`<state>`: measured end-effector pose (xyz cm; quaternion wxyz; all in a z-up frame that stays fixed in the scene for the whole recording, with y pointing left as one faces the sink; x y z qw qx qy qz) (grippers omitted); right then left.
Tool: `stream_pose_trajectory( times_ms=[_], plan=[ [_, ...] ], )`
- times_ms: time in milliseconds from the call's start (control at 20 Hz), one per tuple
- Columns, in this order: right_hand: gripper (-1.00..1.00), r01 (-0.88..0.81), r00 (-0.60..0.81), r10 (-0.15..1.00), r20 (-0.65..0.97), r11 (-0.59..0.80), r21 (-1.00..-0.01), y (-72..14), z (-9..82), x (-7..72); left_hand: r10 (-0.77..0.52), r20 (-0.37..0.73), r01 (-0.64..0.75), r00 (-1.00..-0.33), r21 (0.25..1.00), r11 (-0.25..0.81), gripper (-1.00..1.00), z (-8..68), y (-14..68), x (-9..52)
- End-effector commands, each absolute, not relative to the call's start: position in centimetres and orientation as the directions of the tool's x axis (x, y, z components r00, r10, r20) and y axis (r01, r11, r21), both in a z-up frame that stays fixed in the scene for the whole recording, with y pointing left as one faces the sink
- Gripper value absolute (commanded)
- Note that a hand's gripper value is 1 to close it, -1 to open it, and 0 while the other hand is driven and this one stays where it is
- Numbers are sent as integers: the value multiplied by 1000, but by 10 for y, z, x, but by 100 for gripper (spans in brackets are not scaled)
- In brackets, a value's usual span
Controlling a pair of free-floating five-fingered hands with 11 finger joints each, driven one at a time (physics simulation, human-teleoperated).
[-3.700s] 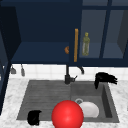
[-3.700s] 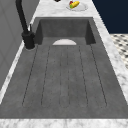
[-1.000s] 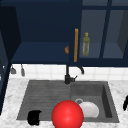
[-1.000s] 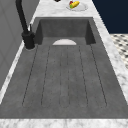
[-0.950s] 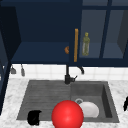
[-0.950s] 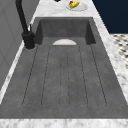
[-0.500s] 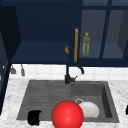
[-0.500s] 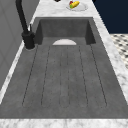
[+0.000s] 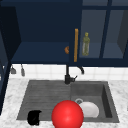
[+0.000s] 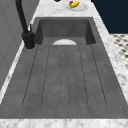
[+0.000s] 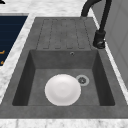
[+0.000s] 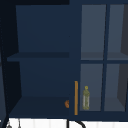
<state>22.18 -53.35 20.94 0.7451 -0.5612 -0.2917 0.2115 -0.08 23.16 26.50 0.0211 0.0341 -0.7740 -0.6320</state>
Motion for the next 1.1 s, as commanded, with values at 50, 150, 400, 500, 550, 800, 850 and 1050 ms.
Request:
stream_pose_trajectory(
  times_ms=[50, 150, 400, 500, 550, 800, 850, 1050],
  plan=[
    [-100, -14, 708, 680, 189, 281, -960, -550, 204, 243, -79, -11, -26, -997, 980, 199, 0, 265, 232, -1],
    [-100, -50, 710, 686, 160, 276, -960, -554, 192, 249, -79, -11, -26, -997, 980, 199, 0, 265, 232, -1],
    [-100, -107, 732, 668, 134, 306, -946, -560, 179, 258, -79, -11, -26, -997, 980, 199, 0, 265, 232, -1],
    [-100, -117, 744, 652, 146, 343, -932, -568, 175, 260, -79, -11, -26, -997, 980, 199, 0, 265, 232, -1],
    [-100, -131, 744, 652, 147, 357, -925, -569, 174, 262, -79, -11, -26, -997, 980, 199, 0, 265, 232, -1],
    [-100, -205, 731, 667, 141, 413, -887, -577, 163, 268, -79, -11, -26, -997, 980, 199, 0, 265, 232, -1],
    [-100, -198, 719, 678, 152, 410, -890, -581, 161, 274, -79, -11, -26, -997, 980, 199, 0, 265, 232, -1],
    [-100, -211, 697, 702, 143, 392, -896, -598, 163, 293, -79, -11, -26, -997, 980, 199, 0, 265, 232, -1]
  ],
)
